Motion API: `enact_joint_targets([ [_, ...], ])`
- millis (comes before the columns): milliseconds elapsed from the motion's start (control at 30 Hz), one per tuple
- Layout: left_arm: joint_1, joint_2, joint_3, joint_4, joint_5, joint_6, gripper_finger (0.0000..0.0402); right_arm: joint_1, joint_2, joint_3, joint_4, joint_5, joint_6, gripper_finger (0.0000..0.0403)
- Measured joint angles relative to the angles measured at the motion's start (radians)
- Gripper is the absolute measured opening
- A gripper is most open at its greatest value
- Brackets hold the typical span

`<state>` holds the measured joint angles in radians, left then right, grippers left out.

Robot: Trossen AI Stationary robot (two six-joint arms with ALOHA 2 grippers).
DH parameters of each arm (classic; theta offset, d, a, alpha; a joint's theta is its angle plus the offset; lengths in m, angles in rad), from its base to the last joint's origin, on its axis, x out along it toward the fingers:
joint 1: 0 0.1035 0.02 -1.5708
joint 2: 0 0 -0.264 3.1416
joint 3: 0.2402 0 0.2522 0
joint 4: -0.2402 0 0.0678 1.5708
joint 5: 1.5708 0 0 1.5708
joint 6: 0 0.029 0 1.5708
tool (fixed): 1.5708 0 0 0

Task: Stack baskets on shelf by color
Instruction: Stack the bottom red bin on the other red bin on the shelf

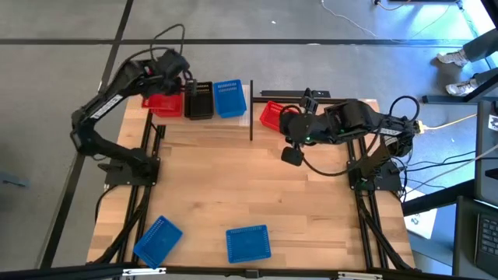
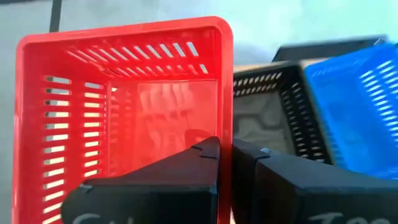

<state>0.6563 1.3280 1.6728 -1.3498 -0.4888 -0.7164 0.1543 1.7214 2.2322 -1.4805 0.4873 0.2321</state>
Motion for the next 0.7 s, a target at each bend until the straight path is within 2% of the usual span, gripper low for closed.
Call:
enact_joint_targets([
  [100, 0.061, 0.032, 0.000, -0.002, 0.042, 0.036, 0.0000, 0.000, 0.000, 0.000, 0.026, 0.007, 0.028, 0.0069],
  [433, 0.150, 0.141, 0.000, -0.001, 0.085, 0.098, 0.0000, 0.000, 0.000, 0.000, 0.062, 0.200, 0.056, 0.0069],
  [700, 0.155, 0.184, 0.000, -0.004, 0.091, 0.099, 0.0000, 0.000, 0.000, 0.000, 0.070, 0.202, 0.052, 0.0069],
])
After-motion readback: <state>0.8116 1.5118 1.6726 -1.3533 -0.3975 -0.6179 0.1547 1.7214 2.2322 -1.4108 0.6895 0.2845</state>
